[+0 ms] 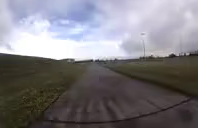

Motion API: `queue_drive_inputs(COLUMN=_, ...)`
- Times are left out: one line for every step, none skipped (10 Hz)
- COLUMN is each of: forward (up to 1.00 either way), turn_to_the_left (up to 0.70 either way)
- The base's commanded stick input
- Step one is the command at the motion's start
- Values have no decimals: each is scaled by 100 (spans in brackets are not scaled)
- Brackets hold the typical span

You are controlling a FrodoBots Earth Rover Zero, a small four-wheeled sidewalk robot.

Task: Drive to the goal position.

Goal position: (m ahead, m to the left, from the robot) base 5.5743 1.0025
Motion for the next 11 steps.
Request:
queue_drive_inputs(forward=70, turn_to_the_left=0)
queue_drive_inputs(forward=70, turn_to_the_left=0)
queue_drive_inputs(forward=70, turn_to_the_left=0)
queue_drive_inputs(forward=70, turn_to_the_left=0)
queue_drive_inputs(forward=70, turn_to_the_left=0)
queue_drive_inputs(forward=70, turn_to_the_left=0)
queue_drive_inputs(forward=70, turn_to_the_left=0)
queue_drive_inputs(forward=70, turn_to_the_left=0)
queue_drive_inputs(forward=70, turn_to_the_left=0)
queue_drive_inputs(forward=70, turn_to_the_left=0)
queue_drive_inputs(forward=70, turn_to_the_left=0)
